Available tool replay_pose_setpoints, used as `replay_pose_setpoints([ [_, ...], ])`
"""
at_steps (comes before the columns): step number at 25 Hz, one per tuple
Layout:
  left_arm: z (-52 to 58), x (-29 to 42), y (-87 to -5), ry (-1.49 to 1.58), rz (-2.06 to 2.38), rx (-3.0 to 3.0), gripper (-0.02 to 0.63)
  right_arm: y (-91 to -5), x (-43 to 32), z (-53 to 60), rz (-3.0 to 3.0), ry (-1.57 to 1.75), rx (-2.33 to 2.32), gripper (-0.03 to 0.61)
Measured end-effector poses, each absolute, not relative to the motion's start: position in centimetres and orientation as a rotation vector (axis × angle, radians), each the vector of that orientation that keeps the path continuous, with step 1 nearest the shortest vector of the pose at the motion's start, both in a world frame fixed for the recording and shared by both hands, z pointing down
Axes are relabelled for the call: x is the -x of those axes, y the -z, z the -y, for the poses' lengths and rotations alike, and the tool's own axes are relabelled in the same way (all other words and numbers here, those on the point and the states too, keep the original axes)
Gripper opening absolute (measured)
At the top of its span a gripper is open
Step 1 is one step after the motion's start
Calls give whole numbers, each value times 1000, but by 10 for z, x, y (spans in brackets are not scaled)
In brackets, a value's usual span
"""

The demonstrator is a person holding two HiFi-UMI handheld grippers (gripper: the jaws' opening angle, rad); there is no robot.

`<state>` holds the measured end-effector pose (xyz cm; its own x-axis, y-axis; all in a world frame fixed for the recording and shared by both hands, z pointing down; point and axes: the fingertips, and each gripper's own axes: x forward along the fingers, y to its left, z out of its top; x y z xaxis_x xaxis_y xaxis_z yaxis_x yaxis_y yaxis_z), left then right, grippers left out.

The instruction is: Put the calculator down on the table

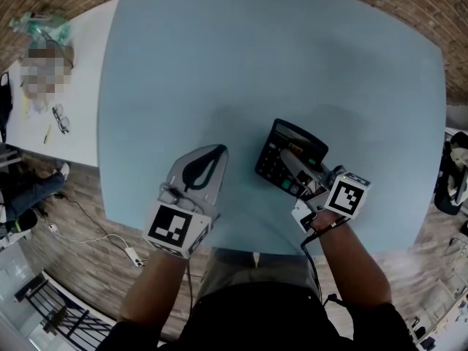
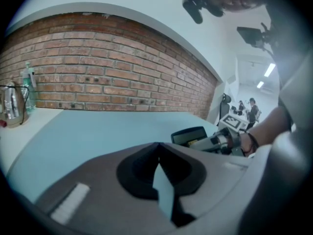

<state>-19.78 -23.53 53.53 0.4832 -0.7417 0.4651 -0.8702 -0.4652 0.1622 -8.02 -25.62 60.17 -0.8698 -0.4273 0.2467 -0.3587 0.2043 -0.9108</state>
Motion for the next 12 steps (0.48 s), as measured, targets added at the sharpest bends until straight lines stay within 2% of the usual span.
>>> replay_pose_setpoints([
  [12,232,213,-534,-462,1388,-2327,3,-621,83,247,-2345,1859,779,123],
])
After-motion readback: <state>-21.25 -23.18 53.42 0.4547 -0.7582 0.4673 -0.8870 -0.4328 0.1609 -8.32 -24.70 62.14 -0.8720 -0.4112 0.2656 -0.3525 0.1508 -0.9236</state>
